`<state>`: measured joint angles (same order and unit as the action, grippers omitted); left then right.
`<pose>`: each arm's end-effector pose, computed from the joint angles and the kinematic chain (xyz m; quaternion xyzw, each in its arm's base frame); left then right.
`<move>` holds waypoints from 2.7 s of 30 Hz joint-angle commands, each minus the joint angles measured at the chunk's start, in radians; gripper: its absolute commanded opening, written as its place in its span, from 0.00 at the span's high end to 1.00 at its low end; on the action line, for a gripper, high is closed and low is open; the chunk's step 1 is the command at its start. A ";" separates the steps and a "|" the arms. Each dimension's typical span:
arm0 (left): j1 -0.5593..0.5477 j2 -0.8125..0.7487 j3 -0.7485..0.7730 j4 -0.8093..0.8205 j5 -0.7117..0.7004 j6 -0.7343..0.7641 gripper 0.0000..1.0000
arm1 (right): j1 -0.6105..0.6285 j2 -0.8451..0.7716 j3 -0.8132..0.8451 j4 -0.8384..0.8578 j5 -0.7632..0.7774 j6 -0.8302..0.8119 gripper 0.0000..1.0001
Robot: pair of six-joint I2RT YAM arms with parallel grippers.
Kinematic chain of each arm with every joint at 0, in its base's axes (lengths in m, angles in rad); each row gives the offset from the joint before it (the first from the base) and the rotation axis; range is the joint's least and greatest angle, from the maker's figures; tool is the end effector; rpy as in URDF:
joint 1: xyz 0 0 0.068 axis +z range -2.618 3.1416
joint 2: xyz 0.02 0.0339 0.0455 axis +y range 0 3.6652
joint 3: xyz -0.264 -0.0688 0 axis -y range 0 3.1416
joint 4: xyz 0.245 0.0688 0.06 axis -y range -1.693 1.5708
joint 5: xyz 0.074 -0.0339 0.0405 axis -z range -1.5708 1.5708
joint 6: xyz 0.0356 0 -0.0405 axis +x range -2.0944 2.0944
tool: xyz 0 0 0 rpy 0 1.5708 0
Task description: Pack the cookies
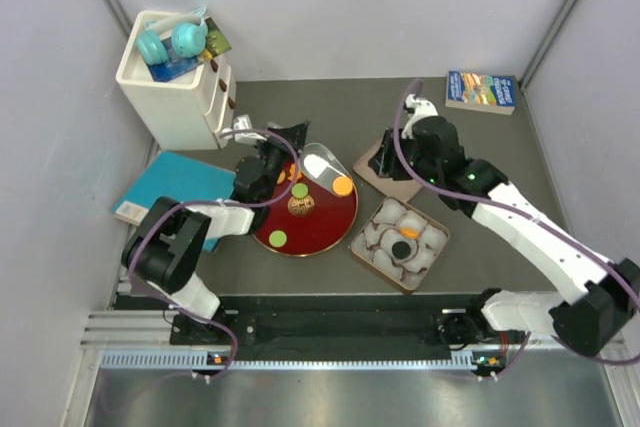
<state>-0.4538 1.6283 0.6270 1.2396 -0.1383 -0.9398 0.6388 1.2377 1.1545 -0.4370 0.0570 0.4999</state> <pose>0.2933 -0.1376 0.2289 -0.2011 0.5854 -0.4706 0.6289 0.2243 0.1640 0.3480 -0.0458 0.8637 0.2495 0.4355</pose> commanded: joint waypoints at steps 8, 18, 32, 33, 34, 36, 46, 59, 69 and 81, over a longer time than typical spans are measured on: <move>-0.233 -0.022 0.211 -0.278 0.105 0.139 1.00 | 0.006 -0.297 -0.090 -0.150 0.109 -0.006 0.55; -0.335 0.162 0.336 -0.241 0.072 0.116 1.00 | 0.005 -0.405 -0.119 -0.226 0.136 0.000 0.55; -0.410 0.393 0.577 -0.244 0.059 0.182 1.00 | 0.005 -0.431 -0.124 -0.261 0.165 -0.011 0.55; -0.413 0.400 0.594 -0.249 0.059 0.187 1.00 | 0.005 -0.434 -0.127 -0.261 0.165 -0.011 0.55; -0.416 0.413 0.603 -0.255 0.059 0.193 1.00 | 0.005 -0.435 -0.127 -0.262 0.162 -0.011 0.55; -0.424 0.427 0.625 -0.268 0.052 0.210 1.00 | 0.004 -0.440 -0.130 -0.267 0.162 -0.011 0.54; -0.462 0.492 0.706 -0.316 0.026 0.291 1.00 | 0.005 -0.454 -0.128 -0.282 0.172 -0.020 0.54; -0.516 0.538 0.787 -0.331 0.037 0.469 1.00 | 0.004 -0.463 -0.145 -0.276 0.181 -0.023 0.54; -0.568 0.510 0.764 -0.284 0.020 0.631 1.00 | 0.005 -0.468 -0.151 -0.272 0.173 -0.017 0.54; -0.572 0.456 0.740 -0.230 0.023 0.674 1.00 | 0.005 -0.474 -0.161 -0.267 0.158 -0.003 0.54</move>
<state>-1.0237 2.1647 1.3586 0.9272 -0.1242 -0.3126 0.6392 0.7765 0.9947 -0.7296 0.2119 0.4911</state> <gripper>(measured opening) 0.261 0.457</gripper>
